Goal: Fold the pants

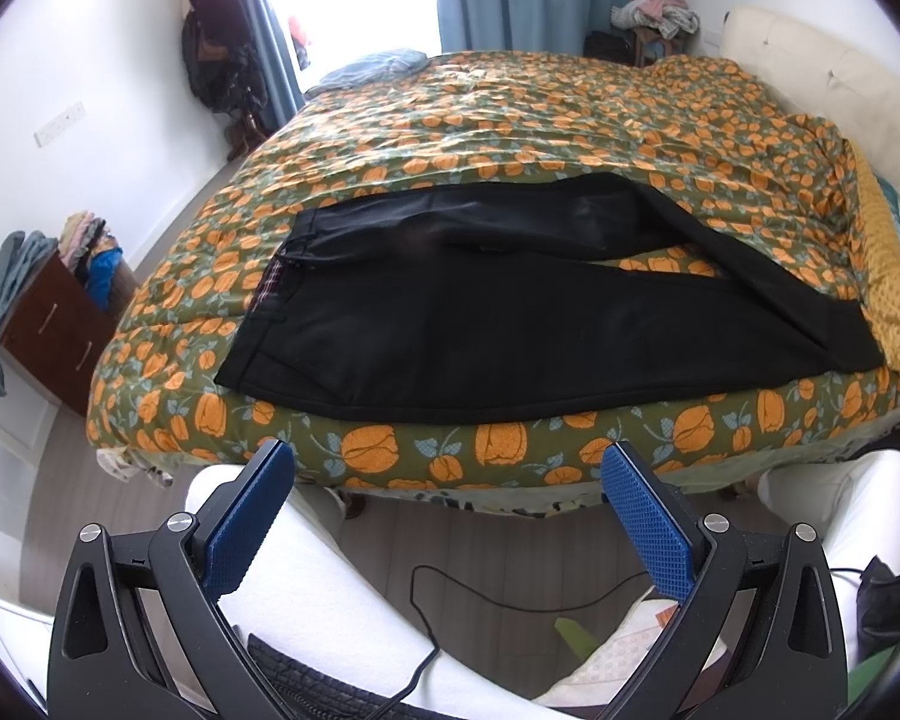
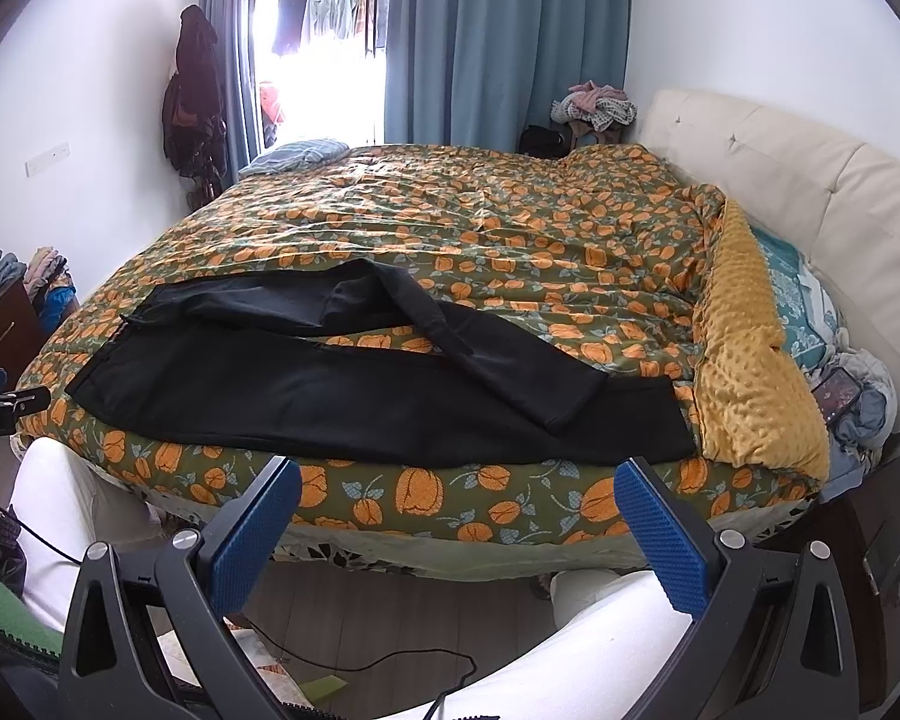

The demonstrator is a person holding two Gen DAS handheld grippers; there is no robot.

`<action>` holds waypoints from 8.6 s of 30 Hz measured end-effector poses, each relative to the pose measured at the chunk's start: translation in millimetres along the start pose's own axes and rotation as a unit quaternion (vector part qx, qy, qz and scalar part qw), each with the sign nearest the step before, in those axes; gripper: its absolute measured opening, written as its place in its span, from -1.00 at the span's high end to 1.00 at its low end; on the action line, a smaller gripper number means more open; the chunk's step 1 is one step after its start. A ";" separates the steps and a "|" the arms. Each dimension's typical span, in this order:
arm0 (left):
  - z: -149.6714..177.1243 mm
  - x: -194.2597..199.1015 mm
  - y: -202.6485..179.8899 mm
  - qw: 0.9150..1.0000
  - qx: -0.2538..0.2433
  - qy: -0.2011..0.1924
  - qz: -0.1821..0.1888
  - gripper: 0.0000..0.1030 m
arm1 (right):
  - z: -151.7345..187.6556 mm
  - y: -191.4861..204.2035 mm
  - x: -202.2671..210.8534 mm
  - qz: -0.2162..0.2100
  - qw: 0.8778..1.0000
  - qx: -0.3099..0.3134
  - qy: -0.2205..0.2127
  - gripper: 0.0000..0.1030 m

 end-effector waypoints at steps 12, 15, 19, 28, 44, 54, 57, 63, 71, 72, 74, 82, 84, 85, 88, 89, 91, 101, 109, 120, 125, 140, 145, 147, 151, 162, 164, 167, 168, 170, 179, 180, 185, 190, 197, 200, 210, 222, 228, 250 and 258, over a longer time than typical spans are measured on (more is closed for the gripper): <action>-0.2 0.2 -0.4 1.000 -0.001 0.000 0.000 -0.99 | 0.0 0.4 -0.2 -0.001 1.000 -0.001 0.001 -1.00; -0.4 0.1 -0.4 1.000 0.000 0.000 0.000 -0.99 | 0.1 1.2 -0.5 -0.001 1.000 0.000 0.001 -1.00; -0.3 0.3 -0.3 1.000 0.000 0.000 0.000 -0.99 | 0.1 0.5 0.0 -0.001 1.000 0.000 0.001 -1.00; -0.3 0.4 -0.6 1.000 -0.001 0.000 -0.001 -0.99 | 0.9 1.9 0.2 -0.005 1.000 -0.001 0.002 -1.00; -0.1 0.8 -1.1 1.000 -0.001 -0.001 -0.001 -0.99 | 0.0 3.6 1.1 -0.007 1.000 0.000 0.001 -1.00; 0.2 1.2 -1.0 1.000 -0.001 0.001 -0.001 -0.99 | -1.0 3.6 -0.8 -0.009 1.000 -0.002 0.005 -1.00; 0.4 1.1 -0.7 1.000 -0.001 0.001 -0.002 -0.99 | 0.4 2.6 -2.2 -0.010 1.000 -0.003 0.008 -1.00; 0.5 1.0 -0.9 1.000 -0.001 0.000 -0.001 -0.99 | 5.2 3.1 -4.0 -0.012 1.000 -0.004 0.010 -1.00; -3.2 3.0 -5.3 1.000 -0.002 -0.002 -0.001 -0.99 | 5.6 4.1 -4.1 -0.012 1.000 -0.003 0.010 -1.00; -4.0 3.4 -6.7 1.000 -0.003 -0.003 0.000 -0.99 | 6.4 5.0 -4.7 -0.013 1.000 -0.003 0.011 -1.00; -5.9 3.1 -8.1 1.000 -0.009 -0.008 0.000 -0.99 | 8.0 7.5 -6.5 -0.015 1.000 -0.001 0.012 -1.00; -53.7 -9.0 -10.1 0.998 0.001 -0.060 0.001 -0.99 | -3.8 20.5 -27.5 -0.010 0.996 0.085 -0.038 -1.00; -61.7 -9.5 -12.7 0.998 0.009 -0.068 0.014 -0.99 | -3.2 13.0 -61.0 0.009 0.990 0.135 -0.035 -1.00; -63.3 -9.8 -13.9 0.997 0.010 -0.070 0.017 -0.99 | -1.0 4.9 -80.9 0.017 0.988 0.152 -0.029 -1.00; -58.7 -16.6 -17.5 0.998 0.007 -0.061 0.011 -0.99 | 8.2 -30.6 -148.0 0.048 0.981 0.186 0.005 -0.96; -55.0 -20.9 -17.9 0.999 0.006 -0.053 0.008 -0.99 | 11.5 -43.0 -170.5 0.051 0.980 0.189 0.024 -0.80; -47.1 -30.4 -19.7 0.999 0.007 -0.034 0.006 -0.99 | 17.3 -58.6 -211.4 0.035 0.981 0.181 0.061 -0.51; -39.4 -83.3 -32.2 1.000 -0.006 0.029 -0.004 -0.99 | 14.9 -75.3 -316.6 -0.010 0.973 0.179 0.144 0.89; -107.2 -112.4 -47.9 1.000 -0.015 -0.011 0.001 -0.99 | -180.7 -128.0 -349.6 0.040 0.981 0.177 0.069 0.89; -109.3 -178.3 -25.1 0.998 0.027 0.042 -0.030 -0.98 | -254.9 -248.0 -442.5 0.065 0.992 -0.025 0.109 -0.48; -91.0 -187.9 -15.9 0.996 0.030 0.066 -0.048 -0.98 | -167.6 -257.6 -485.0 -0.056 0.955 -0.232 0.177 -0.27; -120.2 -235.8 -29.6 0.997 0.005 0.068 -0.020 -0.98 | -130.2 -290.8 -476.6 0.011 0.954 -0.263 0.144 0.23; -199.3 -295.8 -5.1 0.999 0.038 0.031 -0.023 -0.98 | -159.0 -268.8 -436.2 0.071 0.981 -0.164 0.079 -0.23; -211.2 -336.4 -6.2 0.997 0.039 0.064 -0.024 -0.98 | -174.3 -210.8 -440.6 -0.020 0.988 -0.135 0.079 -0.23; -201.4 -409.0 -5.0 0.987 -0.008 0.137 -0.083 -0.99 | -167.0 -38.7 -460.1 -0.198 0.968 -0.034 0.150 -0.25; -164.6 -325.1 44.7 0.993 0.026 0.094 -0.065 -0.98 | -108.7 -132.3 -494.7 -0.036 0.979 0.020 0.200 -0.30; -143.4 -297.4 22.1 0.996 0.027 0.083 -0.010 -0.98 | -106.1 -196.9 -464.2 0.049 0.980 0.032 0.189 -0.30; -98.8 -266.8 -28.0 0.994 0.008 0.088 0.060 -0.98 | -86.9 -219.4 -388.7 0.014 0.986 0.024 0.163 -0.31; -81.3 -261.7 -44.2 0.992 0.001 0.097 0.076 -0.98 | -72.2 -216.9 -362.8 -0.012 0.987 0.011 0.163 -0.35; -44.2 -260.9 -69.0 0.988 -0.022 0.126 0.089 -0.98 | -40.0 -200.1 -317.7 -0.064 0.983 -0.020 0.169 -0.48; -1.8 -249.8 2.6 0.990 -0.014 0.137 0.001 -0.99 | 87.8 -241.5 -249.1 -0.012 0.970 -0.129 0.205 -0.48; -0.8 -247.6 10.6 0.990 -0.010 0.139 -0.007 -0.99 | 88.4 -241.9 -249.7 -0.010 0.970 -0.125 0.209 -0.50; -41.3 -232.6 34.5 0.995 0.036 0.088 -0.006 -0.98 | 69.3 -224.0 -253.2 0.024 0.972 -0.107 0.208 -0.53; -134.4 -276.7 67.9 0.997 0.066 0.021 -0.021 -0.98 | 21.3 -150.6 -261.4 -0.043 0.982 -0.065 0.172 -0.53; -174.8 -364.4 115.7 0.987 0.133 0.022 -0.091 -0.98 | -70.8 3.6 -322.3 -0.172 0.976 0.005 0.131 -0.54; -146.7 -385.6 121.5 0.985 0.149 0.034 -0.077 -0.99 | -92.6 59.1 -362.6 -0.210 0.968 0.027 0.134 -0.54; -143.5 -385.3 114.1 0.985 0.144 -0.006 -0.091 -0.99 | -87.3 -74.7 -477.2 -0.094 0.976 0.044 0.190 -0.54; -143.6 -382.1 115.5 0.985 0.143 -0.017 -0.097 -0.99 | -128.6 -287.8 -438.9 0.040 0.984 -0.041 0.166 -0.54; -142.8 -382.8 114.8 0.985 0.144 -0.018 -0.097 -0.99 | -162.9 -285.5 -472.4 0.029 0.979 -0.040 0.196 -0.64; -142.8 -384.0 114.8 0.984 0.143 -0.019 -0.100 -0.99 | -165.5 -266.3 -472.8 -0.048 0.980 -0.061 0.186 0.82; -143.9 -385.3 115.2 0.984 0.141 -0.017 -0.104 -0.99 | -162.9 -243.9 -362.6 -0.093 0.992 -0.033 0.081 0.85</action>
Point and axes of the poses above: each gripper's, at about its wrist camera, not at the fingertips, and x roughly against the way its jaws point, y to its left, z to its underside, the point moved 10 cm from there along -x, roughly the way its jaws point, and after that the axes turned 3 degrees about -x, right-handed, at the moved point
